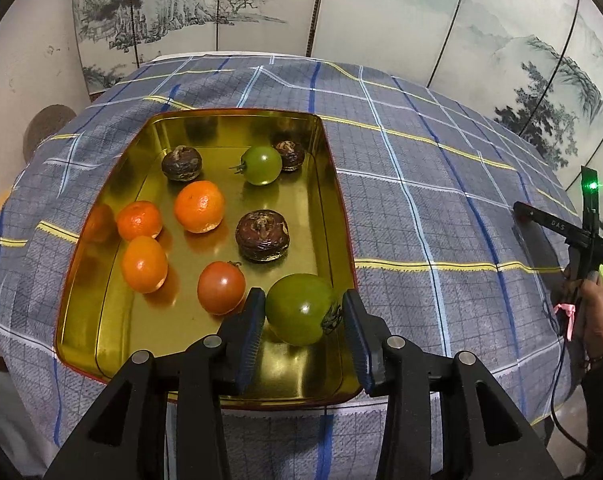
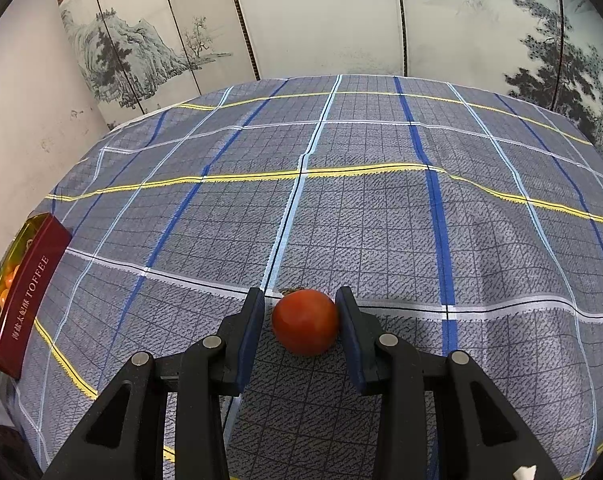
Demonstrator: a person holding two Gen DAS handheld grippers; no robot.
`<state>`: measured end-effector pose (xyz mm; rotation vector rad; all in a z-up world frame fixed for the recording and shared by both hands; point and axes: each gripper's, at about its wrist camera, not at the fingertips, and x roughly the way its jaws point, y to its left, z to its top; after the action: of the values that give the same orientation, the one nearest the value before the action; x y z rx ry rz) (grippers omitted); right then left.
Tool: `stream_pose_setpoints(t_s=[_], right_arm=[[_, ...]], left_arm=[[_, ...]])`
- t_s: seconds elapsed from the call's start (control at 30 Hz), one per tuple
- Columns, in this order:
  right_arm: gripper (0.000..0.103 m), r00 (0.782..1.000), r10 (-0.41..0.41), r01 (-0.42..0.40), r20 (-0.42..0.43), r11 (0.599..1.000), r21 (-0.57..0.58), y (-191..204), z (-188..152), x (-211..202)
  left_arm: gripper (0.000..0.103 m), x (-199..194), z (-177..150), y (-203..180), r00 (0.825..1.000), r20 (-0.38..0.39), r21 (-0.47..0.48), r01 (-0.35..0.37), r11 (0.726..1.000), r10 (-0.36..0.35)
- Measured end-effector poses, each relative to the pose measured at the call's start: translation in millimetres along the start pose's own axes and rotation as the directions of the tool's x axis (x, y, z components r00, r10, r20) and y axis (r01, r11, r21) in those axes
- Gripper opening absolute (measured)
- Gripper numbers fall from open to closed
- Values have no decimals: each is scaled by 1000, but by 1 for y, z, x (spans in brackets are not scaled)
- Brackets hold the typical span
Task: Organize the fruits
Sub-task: 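Carry the green tomato into the tin with the left gripper and release while the right holds the red tomato, then carry the red tomato into the tin with the right gripper and release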
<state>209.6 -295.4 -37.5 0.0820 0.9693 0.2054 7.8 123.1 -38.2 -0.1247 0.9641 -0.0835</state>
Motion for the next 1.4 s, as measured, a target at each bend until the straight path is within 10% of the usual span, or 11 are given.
stream_pose_setpoints(t_s=[0.43,0.9,1.4], right_arm=[[29,1000,1,-1,29,1000,-7,11,-17,-19],[29,986,152,-145,65,984,-108,87,-10,-56],[29,859,503,-509,-96,816,-273,287,2,-43]], left_arm=[[57,-44,2,23,983,176,-60,-37,998,47],[65,-49,-12,35,973,190,-92,-119,989,135],[85,-86,-34,75,910,251,-154,-300,941,331]])
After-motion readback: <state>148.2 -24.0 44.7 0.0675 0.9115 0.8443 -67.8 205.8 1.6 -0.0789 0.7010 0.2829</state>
